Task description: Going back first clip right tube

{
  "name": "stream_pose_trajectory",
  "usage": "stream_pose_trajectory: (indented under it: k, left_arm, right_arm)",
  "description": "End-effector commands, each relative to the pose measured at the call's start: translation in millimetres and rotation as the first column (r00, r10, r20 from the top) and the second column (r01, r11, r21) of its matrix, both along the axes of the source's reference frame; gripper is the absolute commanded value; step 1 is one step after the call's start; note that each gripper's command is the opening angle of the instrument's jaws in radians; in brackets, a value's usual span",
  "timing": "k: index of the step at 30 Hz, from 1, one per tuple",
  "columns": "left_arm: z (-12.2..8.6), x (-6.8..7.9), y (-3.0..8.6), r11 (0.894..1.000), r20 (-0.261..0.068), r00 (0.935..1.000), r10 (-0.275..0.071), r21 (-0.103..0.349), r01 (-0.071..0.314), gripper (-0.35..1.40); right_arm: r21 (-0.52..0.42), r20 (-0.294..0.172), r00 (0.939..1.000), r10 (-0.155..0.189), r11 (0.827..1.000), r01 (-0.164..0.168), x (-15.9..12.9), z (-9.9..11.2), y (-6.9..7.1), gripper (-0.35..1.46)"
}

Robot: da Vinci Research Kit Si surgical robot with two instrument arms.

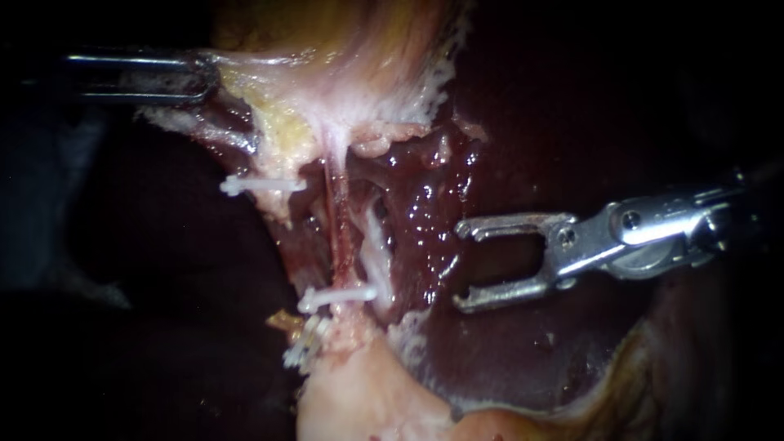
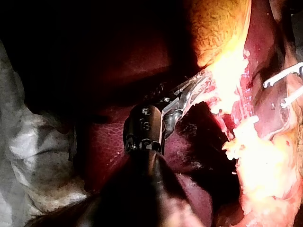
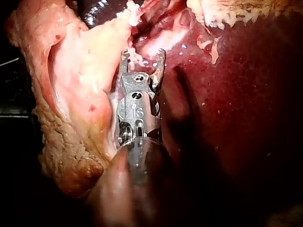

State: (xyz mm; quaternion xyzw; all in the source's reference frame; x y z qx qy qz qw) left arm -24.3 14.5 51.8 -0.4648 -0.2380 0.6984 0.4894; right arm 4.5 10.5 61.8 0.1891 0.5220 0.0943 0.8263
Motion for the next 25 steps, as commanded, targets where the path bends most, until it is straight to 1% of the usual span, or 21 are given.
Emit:
stream_pose_trajectory:
  k: [1, 5, 8, 12, 16, 25]
  left_arm:
    - [0.1, -0.1, 0.0, 1.0, -0.002, 1.0, -0.002, 0.0, 0.002, -0.35]
    - [1.1, -1.0, -0.1, 1.0, -0.006, 1.0, -0.006, -0.005, 0.006, -0.35]
    - [2.2, -1.8, -0.3, 1.0, -0.011, 0.9999, -0.012, -0.012, 0.012, -0.35]
    - [3.7, -2.8, -0.6, 1.0, -0.009, 0.9999, -0.008, -0.017, 0.007, -0.35]
    - [4.5, -3.5, -0.9, 1.0, -0.007, 1.0, -0.004, -0.019, 0.004, -0.35]
    - [4.4, -3.5, -0.8, 1.0, -0.007, 1.0, -0.003, -0.018, 0.003, -0.35]
  right_arm:
    - [-0.003, -0.001, 1.0, -0.002, 1.0, 0.002, -0.2, -0.1, 0.1, 0.5]
    - [-0.005, -0.003, 1.0, -0.005, 1.0, 0.005, -0.7, -0.4, 0.5, 0.5]
    - [-0.004, -0.003, 1.0, -0.006, 1.0, 0.006, -0.9, -0.5, 0.6, 0.5]
    - [-0.004, -0.003, 1.0, -0.006, 1.0, 0.006, -1.0, -0.5, 0.5, 0.5]
    - [-0.004, -0.003, 1.0, -0.006, 1.0, 0.006, -1.1, -0.5, 0.5, 0.5]
    - [-0.004, -0.003, 1.0, -0.006, 1.0, 0.006, -1.1, -0.5, 0.6, 0.5]
